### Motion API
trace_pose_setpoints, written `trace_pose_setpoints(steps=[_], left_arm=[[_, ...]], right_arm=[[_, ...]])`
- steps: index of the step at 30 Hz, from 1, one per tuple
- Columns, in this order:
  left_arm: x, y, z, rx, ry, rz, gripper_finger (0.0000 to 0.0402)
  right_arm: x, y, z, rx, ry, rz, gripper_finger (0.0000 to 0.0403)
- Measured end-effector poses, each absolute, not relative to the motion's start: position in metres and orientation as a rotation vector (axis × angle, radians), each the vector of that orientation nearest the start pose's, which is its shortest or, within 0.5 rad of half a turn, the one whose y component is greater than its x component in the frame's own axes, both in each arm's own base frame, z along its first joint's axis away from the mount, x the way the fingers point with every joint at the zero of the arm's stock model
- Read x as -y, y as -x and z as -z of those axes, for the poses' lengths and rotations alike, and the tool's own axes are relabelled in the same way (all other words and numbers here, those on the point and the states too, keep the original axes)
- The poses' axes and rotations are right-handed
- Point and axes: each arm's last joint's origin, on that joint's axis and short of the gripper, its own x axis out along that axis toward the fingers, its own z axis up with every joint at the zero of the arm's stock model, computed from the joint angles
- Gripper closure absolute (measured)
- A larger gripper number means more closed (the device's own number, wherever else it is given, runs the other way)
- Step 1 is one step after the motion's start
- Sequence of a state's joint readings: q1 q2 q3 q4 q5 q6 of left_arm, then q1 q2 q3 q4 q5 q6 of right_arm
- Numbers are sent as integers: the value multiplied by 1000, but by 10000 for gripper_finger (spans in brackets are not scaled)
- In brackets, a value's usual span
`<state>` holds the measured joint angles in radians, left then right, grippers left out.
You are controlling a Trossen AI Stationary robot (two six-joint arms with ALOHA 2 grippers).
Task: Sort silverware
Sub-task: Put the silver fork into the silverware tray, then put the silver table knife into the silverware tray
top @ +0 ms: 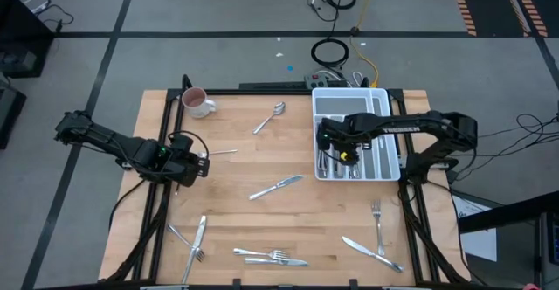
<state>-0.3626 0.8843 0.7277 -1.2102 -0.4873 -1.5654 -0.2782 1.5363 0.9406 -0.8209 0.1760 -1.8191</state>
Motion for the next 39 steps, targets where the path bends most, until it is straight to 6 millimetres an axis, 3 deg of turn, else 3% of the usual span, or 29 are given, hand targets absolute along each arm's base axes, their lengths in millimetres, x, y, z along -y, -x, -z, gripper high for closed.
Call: trace_pose_setpoints(steps=[6, 10, 21, 26, 32, 39], left_arm=[[31, -120, -237, -826, 795, -968, 388], [32, -121, -237, -852, 797, -936, 388], [48, -140, -243, -994, 812, -477, 388], [62, -145, -248, -1012, 979, -356, 388], [87, -145, -242, -1024, 1259, -558, 388], [133, -149, -224, -1137, 1318, -537, 388]], right_arm=[[80, -250, -185, -1286, 1320, -964, 402], [80, -251, -184, -1301, 1237, -894, 378], [81, -250, -188, -1357, 1074, -709, 263], [84, -255, -207, -1337, 968, -521, 234], [88, -269, -239, -1249, 816, -265, 227], [77, -292, -269, -1024, 625, -122, 227]])
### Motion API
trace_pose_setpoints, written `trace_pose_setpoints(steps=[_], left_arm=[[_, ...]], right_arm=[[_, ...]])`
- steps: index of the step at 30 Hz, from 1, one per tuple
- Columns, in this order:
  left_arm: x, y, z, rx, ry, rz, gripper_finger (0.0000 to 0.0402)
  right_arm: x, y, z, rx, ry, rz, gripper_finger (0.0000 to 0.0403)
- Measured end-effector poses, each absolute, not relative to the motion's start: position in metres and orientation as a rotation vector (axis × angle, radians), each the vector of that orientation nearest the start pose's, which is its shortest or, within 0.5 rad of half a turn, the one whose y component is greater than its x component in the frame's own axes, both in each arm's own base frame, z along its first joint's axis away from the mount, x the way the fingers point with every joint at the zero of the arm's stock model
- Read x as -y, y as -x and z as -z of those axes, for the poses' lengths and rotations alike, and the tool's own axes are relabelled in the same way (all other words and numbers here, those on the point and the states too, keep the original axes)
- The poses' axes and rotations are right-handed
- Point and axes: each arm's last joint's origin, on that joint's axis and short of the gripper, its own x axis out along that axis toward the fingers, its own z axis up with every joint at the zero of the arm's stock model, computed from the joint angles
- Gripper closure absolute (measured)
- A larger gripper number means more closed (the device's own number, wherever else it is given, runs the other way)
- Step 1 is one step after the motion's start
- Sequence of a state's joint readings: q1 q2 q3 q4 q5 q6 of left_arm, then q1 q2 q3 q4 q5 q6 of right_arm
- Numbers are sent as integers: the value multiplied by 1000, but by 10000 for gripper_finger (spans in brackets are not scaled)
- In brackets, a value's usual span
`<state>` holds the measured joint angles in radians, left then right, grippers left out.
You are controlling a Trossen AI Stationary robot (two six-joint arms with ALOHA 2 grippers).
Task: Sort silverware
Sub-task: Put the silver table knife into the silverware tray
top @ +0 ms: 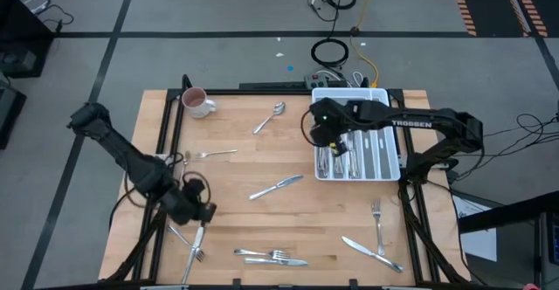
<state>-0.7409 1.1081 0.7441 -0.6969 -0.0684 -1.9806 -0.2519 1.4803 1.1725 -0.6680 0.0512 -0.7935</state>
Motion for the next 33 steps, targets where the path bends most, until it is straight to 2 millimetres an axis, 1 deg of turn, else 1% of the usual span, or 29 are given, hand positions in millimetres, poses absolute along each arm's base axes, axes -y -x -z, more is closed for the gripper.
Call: trace_pose_setpoints(steps=[3, 5, 8, 10, 12, 17, 19, 22, 25, 27, 30, 32, 33], left_arm=[[152, -142, -222, -1208, 1389, -505, 388], [166, -135, -222, -1278, 1452, -495, 388], [186, -125, -225, -1309, 1513, -559, 388], [198, -122, -226, -1332, 1497, -598, 388], [210, -127, -223, -1346, 1449, -653, 388], [238, -149, -214, -1263, 1321, -799, 388], [245, -155, -212, -1227, 1224, -845, 388], [262, -164, -217, -1123, 1144, -724, 388], [268, -167, -221, -1015, 1042, -629, 388], [265, -165, -219, -1006, 983, -643, 388], [250, -164, -213, -1032, 842, -725, 388], [235, -159, -206, -1096, 792, -878, 388], [229, -158, -202, -1123, 808, -961, 388]], right_arm=[[59, -310, -276, -872, 556, -149, 227], [47, -318, -277, -802, 554, -179, 227], [33, -329, -279, -720, 562, -189, 229], [28, -335, -277, -688, 528, -178, 229], [25, -338, -273, -696, 485, -171, 229], [24, -344, -261, -740, 391, -153, 230], [24, -346, -255, -762, 359, -147, 231], [23, -350, -248, -777, 317, -137, 231], [21, -353, -243, -791, 281, -129, 231], [20, -354, -242, -788, 250, -117, 231], [19, -355, -243, -775, 196, -96, 231], [19, -356, -243, -769, 173, -83, 232], [19, -356, -243, -771, 159, -78, 232]])
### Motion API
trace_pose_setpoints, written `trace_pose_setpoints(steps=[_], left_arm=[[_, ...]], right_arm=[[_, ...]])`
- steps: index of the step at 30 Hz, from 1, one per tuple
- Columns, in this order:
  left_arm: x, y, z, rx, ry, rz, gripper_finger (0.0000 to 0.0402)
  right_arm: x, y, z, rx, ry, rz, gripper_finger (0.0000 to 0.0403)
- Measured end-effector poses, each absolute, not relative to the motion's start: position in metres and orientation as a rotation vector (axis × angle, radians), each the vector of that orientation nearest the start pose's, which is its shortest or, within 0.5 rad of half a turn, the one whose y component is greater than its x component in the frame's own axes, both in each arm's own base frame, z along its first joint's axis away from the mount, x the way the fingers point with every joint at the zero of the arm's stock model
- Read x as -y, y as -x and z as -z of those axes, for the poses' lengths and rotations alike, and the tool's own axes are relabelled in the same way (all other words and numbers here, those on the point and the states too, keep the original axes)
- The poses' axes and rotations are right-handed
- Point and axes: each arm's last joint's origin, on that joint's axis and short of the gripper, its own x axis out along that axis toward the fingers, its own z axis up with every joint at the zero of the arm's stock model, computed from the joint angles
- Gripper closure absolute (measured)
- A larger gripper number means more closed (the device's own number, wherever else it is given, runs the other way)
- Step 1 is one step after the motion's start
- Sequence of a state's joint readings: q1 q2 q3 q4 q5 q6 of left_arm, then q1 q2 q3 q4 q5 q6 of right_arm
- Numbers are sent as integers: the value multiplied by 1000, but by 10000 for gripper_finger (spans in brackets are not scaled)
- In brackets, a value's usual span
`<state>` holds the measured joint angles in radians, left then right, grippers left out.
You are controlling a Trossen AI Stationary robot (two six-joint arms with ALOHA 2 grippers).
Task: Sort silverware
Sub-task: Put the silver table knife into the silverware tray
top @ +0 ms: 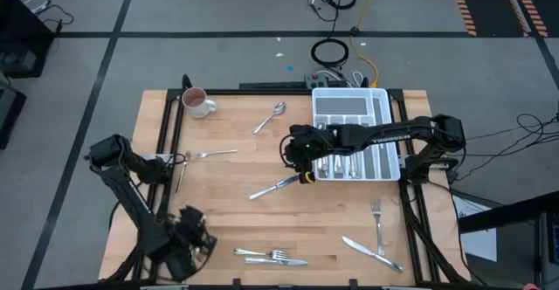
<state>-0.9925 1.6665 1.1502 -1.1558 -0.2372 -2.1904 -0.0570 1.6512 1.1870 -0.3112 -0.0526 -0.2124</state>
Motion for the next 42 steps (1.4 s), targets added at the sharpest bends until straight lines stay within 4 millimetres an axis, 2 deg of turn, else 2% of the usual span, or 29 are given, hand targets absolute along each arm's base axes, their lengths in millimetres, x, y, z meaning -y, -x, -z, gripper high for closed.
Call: trace_pose_setpoints(steps=[2, 7, 9, 12, 17, 23, 29, 34, 42], left_arm=[[225, -157, -195, -1145, 839, -1028, 388], [222, -162, -186, -1180, 929, -1035, 370], [222, -170, -185, -1160, 994, -1027, 353], [218, -177, -185, -1118, 960, -993, 323], [211, -177, -185, -1241, 957, -1090, 270], [219, -175, -184, -1288, 1084, -1136, 230], [229, -181, -175, -1327, 1100, -1040, 219], [231, -179, -165, -1438, 1039, -1082, 218], [232, -181, -163, -1441, 1051, -1075, 218]], right_arm=[[19, -356, -243, -773, 129, -66, 232], [19, -355, -242, -780, 66, -41, 232], [19, -355, -243, -779, 55, -37, 232], [19, -355, -242, -780, 42, -32, 232], [19, -355, -242, -781, 35, -31, 231], [19, -355, -242, -780, 47, -38, 231], [19, -355, -242, -780, 49, -39, 231], [19, -355, -242, -780, 48, -39, 231], [19, -355, -242, -781, 48, -39, 231]])
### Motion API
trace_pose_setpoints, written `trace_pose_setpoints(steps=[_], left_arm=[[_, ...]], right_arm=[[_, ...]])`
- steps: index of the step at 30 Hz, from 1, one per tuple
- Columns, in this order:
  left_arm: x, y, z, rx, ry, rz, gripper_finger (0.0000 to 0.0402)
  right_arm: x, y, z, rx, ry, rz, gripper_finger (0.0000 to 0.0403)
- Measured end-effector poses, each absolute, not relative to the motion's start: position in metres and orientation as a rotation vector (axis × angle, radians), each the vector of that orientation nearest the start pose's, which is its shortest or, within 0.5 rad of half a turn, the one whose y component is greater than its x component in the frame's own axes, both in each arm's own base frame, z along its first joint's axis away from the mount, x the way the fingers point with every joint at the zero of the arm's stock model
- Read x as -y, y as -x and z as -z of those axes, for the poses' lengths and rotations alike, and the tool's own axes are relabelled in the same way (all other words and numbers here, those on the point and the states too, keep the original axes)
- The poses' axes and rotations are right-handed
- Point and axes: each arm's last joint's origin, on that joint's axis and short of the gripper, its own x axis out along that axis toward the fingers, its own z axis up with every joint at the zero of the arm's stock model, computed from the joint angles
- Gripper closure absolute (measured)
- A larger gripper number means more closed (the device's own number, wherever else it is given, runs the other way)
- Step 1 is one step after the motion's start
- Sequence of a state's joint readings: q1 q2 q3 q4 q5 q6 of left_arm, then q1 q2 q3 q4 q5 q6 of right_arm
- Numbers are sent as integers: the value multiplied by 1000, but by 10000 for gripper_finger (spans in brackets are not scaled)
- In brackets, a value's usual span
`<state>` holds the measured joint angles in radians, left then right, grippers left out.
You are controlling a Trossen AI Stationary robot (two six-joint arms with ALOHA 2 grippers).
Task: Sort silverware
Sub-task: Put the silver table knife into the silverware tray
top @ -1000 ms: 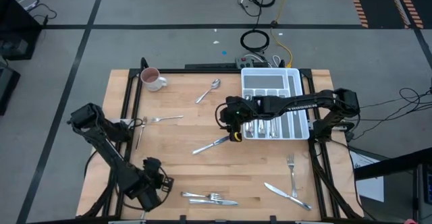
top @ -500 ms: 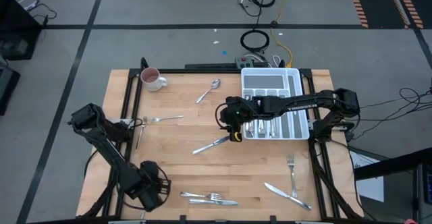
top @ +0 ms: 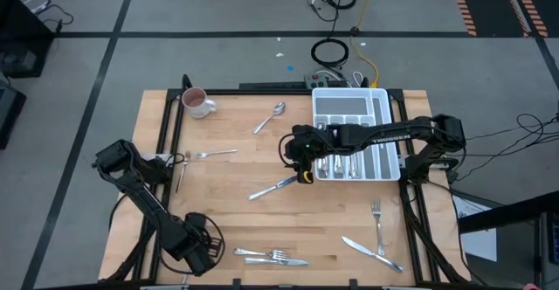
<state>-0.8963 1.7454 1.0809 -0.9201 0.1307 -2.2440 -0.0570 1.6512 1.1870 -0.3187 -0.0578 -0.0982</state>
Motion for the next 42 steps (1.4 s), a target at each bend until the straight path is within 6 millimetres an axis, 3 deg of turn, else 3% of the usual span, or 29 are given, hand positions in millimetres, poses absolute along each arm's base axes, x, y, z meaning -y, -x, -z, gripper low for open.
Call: trace_pose_setpoints(steps=[7, 19, 22, 28, 39, 42], left_arm=[[231, -180, -161, -1445, 1011, -1078, 218], [232, -196, -130, -1521, 906, -1032, 222], [229, -203, -123, -1599, 885, -999, 249], [225, -209, -120, -1623, 866, -991, 343], [225, -210, -126, -1626, 853, -1055, 346], [221, -207, -136, -1616, 831, -1110, 396]], right_arm=[[19, -355, -242, -781, 49, -39, 231], [19, -355, -243, -781, 51, -40, 231], [19, -355, -243, -781, 44, -37, 231], [16, -355, -243, -781, 21, -32, 231], [9, -355, -242, -781, 25, -49, 231], [9, -355, -243, -782, 11, -43, 231]])
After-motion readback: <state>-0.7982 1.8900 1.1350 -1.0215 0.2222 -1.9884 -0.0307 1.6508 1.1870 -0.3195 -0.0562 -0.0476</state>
